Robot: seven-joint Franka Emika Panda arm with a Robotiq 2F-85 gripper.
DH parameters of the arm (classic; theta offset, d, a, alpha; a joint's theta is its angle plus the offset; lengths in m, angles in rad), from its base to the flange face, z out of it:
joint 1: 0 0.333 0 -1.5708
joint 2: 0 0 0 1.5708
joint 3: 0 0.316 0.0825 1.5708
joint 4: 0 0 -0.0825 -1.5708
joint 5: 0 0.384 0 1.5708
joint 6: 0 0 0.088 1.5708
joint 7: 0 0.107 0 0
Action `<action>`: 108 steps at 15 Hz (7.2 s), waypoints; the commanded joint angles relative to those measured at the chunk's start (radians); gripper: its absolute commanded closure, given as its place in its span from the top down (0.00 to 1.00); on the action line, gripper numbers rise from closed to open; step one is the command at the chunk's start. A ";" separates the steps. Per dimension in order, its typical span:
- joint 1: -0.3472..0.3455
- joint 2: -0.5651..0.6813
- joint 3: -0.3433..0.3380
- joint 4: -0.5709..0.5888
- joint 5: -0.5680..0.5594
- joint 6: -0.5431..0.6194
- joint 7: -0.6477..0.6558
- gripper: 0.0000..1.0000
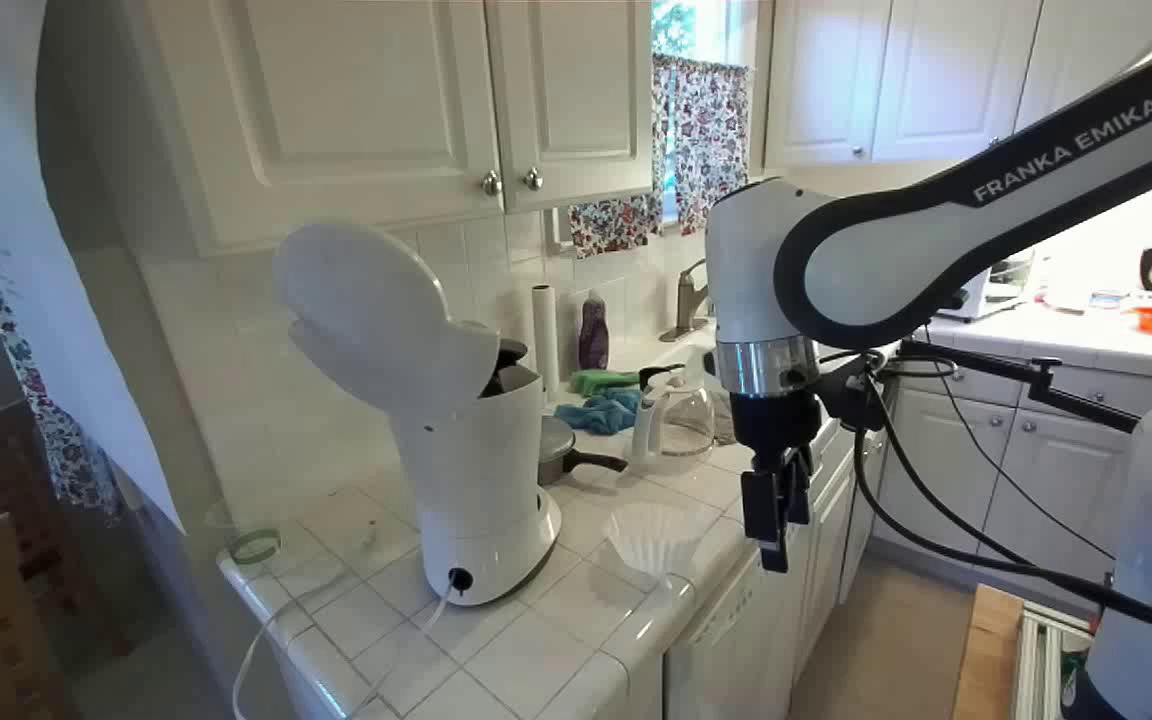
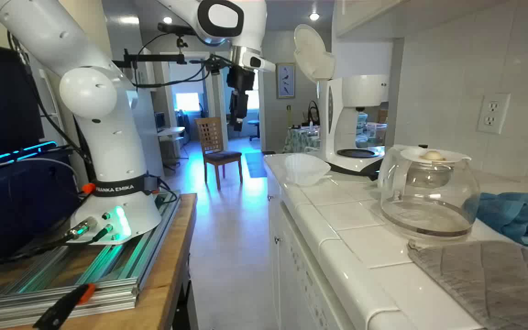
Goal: Use the grey mat to pick up the coffee pot
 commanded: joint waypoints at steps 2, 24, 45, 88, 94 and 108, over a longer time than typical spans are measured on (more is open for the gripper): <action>-0.003 -0.001 0.002 0.002 0.001 -0.004 -0.001 1.00; -0.488 0.172 -0.335 0.073 -0.252 0.389 -0.054 1.00; -0.551 0.496 -0.449 0.317 -0.214 0.749 -0.004 1.00; -0.755 1.246 -0.187 1.116 0.176 0.505 -0.539 1.00; -0.760 1.299 -0.168 1.167 0.156 0.495 -0.551 1.00; -0.744 1.332 -0.201 1.235 0.042 0.417 -0.513 0.00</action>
